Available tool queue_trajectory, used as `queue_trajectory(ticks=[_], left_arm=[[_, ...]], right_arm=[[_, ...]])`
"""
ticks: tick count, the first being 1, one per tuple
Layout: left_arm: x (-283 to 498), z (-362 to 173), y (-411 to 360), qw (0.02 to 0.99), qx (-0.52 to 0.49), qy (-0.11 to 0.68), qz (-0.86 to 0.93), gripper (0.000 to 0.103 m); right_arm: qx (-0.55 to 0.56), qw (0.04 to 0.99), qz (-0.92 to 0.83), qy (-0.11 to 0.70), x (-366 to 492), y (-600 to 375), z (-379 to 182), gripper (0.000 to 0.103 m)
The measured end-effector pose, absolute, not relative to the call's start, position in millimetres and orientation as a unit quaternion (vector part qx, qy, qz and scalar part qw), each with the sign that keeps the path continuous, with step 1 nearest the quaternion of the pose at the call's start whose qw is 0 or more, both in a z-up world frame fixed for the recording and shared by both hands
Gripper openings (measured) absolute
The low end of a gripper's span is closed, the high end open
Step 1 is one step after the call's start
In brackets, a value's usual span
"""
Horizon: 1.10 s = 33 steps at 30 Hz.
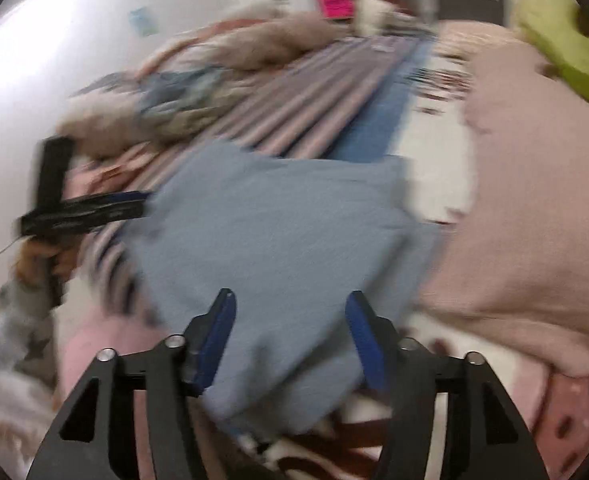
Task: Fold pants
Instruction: 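Grasp the folded sweatpants with the left tool while the right tool grasps the other end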
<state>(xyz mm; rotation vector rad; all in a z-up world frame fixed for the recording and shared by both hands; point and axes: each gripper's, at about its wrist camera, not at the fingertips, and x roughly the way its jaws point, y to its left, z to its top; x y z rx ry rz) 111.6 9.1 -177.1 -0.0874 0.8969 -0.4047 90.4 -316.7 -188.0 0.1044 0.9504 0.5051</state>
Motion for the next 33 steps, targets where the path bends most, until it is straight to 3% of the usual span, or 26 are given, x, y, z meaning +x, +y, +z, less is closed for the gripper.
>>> queue_trajectory(ticks=[2, 6, 7, 9, 12, 15, 18, 21, 22, 24, 27, 29, 31, 33], left_arm=[[124.4, -180.3, 4.2, 0.879, -0.045, 0.435, -0.189, 0.071], [142.9, -199.2, 0.8, 0.871, -0.053, 0.458, -0.171, 0.070], [145.1, -203.7, 1.4, 0.867, -0.062, 0.462, -0.175, 0.069], [145.4, -209.8, 3.7, 0.859, -0.083, 0.465, -0.196, 0.047], [138.1, -206.2, 11.0, 0.865, -0.091, 0.450, -0.201, 0.031], [129.5, -200.8, 23.8, 0.872, -0.103, 0.440, -0.190, 0.019], [120.3, -201.0, 38.0, 0.871, -0.119, 0.440, -0.182, 0.019], [114.3, -206.8, 46.1, 0.865, -0.140, 0.445, -0.183, 0.029], [112.9, -208.8, 47.5, 0.864, -0.144, 0.447, -0.181, 0.035], [113.9, -212.9, 45.0, 0.857, -0.148, 0.458, -0.184, 0.058], [115.9, -213.8, 41.0, 0.848, -0.159, 0.462, -0.206, 0.059], [117.9, -210.6, 37.1, 0.845, -0.162, 0.459, -0.222, 0.061], [122.2, -208.6, 33.5, 0.842, -0.167, 0.457, -0.233, 0.063], [128.1, -212.8, 27.8, 0.840, -0.159, 0.467, -0.226, 0.062]], right_arm=[[0.082, 0.848, 0.235, 0.469, 101.5, -322.1, -199.5, 0.068], [0.119, 0.828, 0.262, 0.480, 106.5, -323.5, -216.0, 0.067], [0.114, 0.829, 0.267, 0.477, 105.6, -318.7, -217.1, 0.056], [0.097, 0.835, 0.271, 0.469, 105.6, -307.6, -216.6, 0.032], [0.086, 0.843, 0.275, 0.455, 110.8, -293.4, -210.8, 0.015], [0.093, 0.846, 0.298, 0.432, 117.2, -282.4, -199.1, 0.013], [0.080, 0.850, 0.303, 0.424, 123.0, -269.3, -192.5, 0.013], [0.066, 0.851, 0.277, 0.441, 125.9, -266.1, -199.2, 0.019], [0.064, 0.853, 0.263, 0.445, 124.2, -270.3, -202.9, 0.027], [0.061, 0.858, 0.241, 0.450, 121.0, -276.7, -206.0, 0.038], [0.071, 0.858, 0.229, 0.455, 114.7, -288.6, -203.7, 0.049], [0.080, 0.858, 0.236, 0.449, 111.0, -293.5, -196.9, 0.050], [0.097, 0.855, 0.246, 0.446, 110.1, -297.6, -193.0, 0.071], [0.110, 0.846, 0.259, 0.454, 113.5, -296.8, -196.1, 0.080]])
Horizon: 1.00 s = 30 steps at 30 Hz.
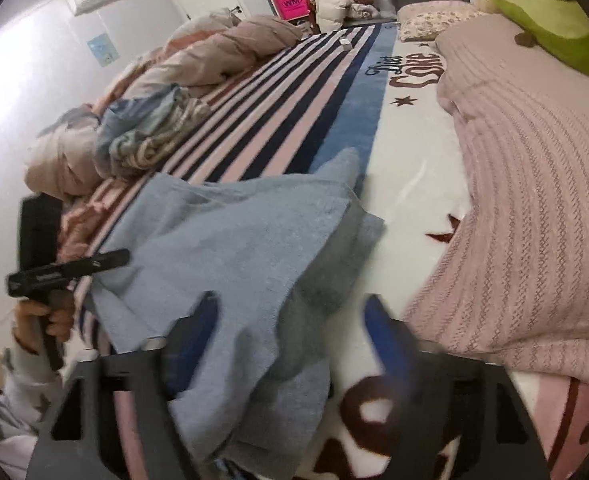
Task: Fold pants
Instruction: 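Grasp the folded sweatpants with the left tool while the right tool grasps the other end, then lift the folded sweatpants with both tools and carry them onto the clothes pile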
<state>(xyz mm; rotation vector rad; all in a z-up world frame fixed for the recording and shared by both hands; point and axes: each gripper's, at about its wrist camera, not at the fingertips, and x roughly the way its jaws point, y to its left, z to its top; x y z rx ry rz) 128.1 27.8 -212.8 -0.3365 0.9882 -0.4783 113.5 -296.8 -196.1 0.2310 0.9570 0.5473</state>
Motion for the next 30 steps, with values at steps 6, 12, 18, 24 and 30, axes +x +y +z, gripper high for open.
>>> queue_trajectory(ticks=[6, 12, 18, 24, 30], left_arm=[[131.8, -224.8, 21.4, 0.831, -0.165, 0.478, -0.232, 0.056], [124.1, -219.2, 18.2, 0.843, -0.150, 0.470, -0.214, 0.032], [115.5, -201.2, 6.8, 0.868, -0.107, 0.441, -0.203, 0.021], [102.8, -174.9, 12.3, 0.888, -0.095, 0.408, -0.192, 0.020], [85.0, -149.1, 30.5, 0.902, -0.098, 0.379, -0.179, 0.020]], right_arm=[[0.135, 0.798, 0.309, 0.500, 124.2, -276.7, -230.4, 0.079], [0.127, 0.794, 0.335, 0.490, 124.4, -255.6, -233.5, 0.044], [0.118, 0.807, 0.343, 0.467, 120.5, -251.7, -220.0, 0.024], [0.118, 0.820, 0.349, 0.438, 119.1, -249.1, -192.8, 0.021], [0.107, 0.824, 0.367, 0.419, 111.5, -232.1, -169.0, 0.021]])
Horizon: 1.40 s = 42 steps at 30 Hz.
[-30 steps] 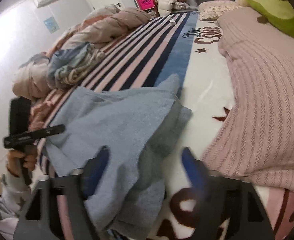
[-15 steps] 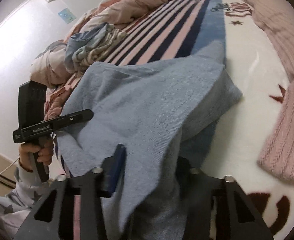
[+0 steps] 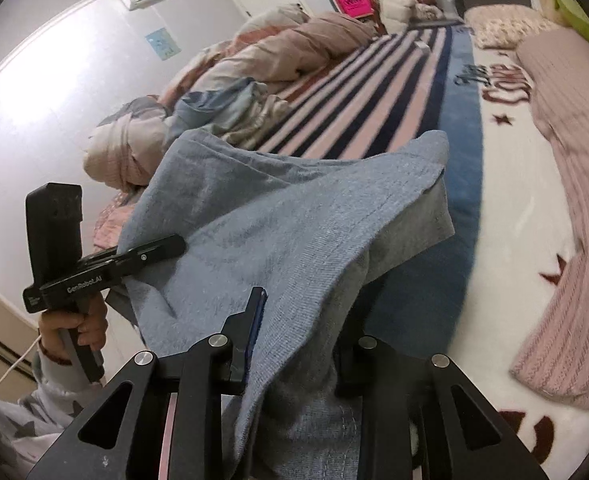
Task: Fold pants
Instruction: 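Lift the folded sweatpants with both tools and carry them onto the clothes pile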
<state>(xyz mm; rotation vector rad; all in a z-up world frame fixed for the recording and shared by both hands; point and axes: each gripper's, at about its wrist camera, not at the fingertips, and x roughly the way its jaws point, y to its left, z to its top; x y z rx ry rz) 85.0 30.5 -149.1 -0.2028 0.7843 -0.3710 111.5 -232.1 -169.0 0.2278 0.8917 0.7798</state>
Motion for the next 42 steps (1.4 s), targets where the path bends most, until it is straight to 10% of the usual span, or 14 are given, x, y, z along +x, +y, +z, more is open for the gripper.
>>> queue_trajectory(ticks=[42], left_arm=[[-2.7, -120.1, 367.2, 0.946, -0.156, 0.285, -0.001, 0.020]], right_arm=[[-0.041, 0.752, 0.516, 0.408, 129.1, 142.7, -106.3, 0.021]])
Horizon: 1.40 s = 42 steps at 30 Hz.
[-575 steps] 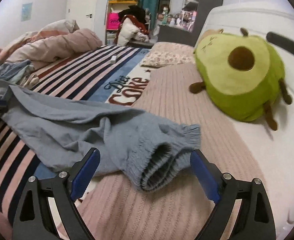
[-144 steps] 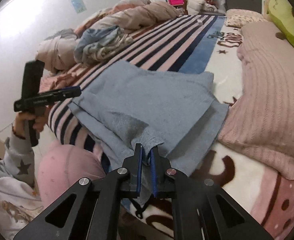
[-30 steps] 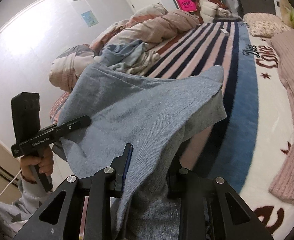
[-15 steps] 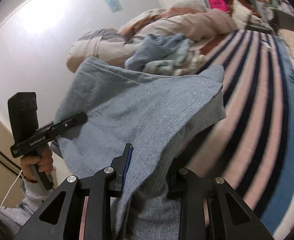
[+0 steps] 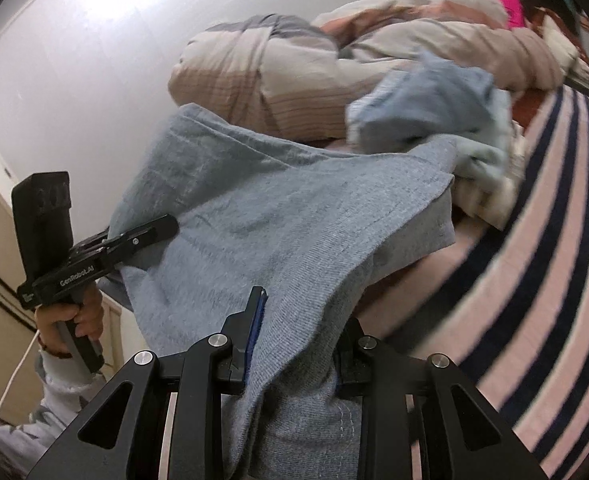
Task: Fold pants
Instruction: 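Lift the folded sweatpants with both tools and carry them onto the clothes pile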
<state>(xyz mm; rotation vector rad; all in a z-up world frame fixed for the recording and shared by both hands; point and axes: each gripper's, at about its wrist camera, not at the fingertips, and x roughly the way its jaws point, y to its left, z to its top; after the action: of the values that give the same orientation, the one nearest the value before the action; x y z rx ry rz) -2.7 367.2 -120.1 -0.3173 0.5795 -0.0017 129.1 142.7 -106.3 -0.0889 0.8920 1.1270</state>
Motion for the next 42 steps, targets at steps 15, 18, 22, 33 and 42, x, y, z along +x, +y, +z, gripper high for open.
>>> queue_trajectory(ticks=[15, 18, 22, 33, 42], left_arm=[[3.1, -143.2, 459.8, 0.933, -0.187, 0.306, 0.036, 0.020], [15.5, -160.8, 468.8, 0.923, -0.197, 0.328, 0.036, 0.023], [20.3, -174.6, 476.2, 0.918, -0.209, 0.334, 0.038, 0.028], [21.9, -177.4, 479.3, 0.915, -0.212, 0.340, 0.050, 0.038], [-3.7, -119.7, 465.1, 0.944, -0.173, 0.277, 0.056, 0.045]], right_arm=[[-0.049, 0.714, 0.554, 0.424, 137.1, 221.1, -131.3, 0.021], [-0.052, 0.710, 0.550, 0.438, 138.0, 221.7, -145.9, 0.021], [-0.044, 0.704, 0.553, 0.444, 140.9, 223.1, -159.4, 0.022], [-0.055, 0.719, 0.530, 0.446, 137.0, 209.6, -158.2, 0.039], [-0.059, 0.765, 0.518, 0.378, 130.7, 179.1, -108.6, 0.042]])
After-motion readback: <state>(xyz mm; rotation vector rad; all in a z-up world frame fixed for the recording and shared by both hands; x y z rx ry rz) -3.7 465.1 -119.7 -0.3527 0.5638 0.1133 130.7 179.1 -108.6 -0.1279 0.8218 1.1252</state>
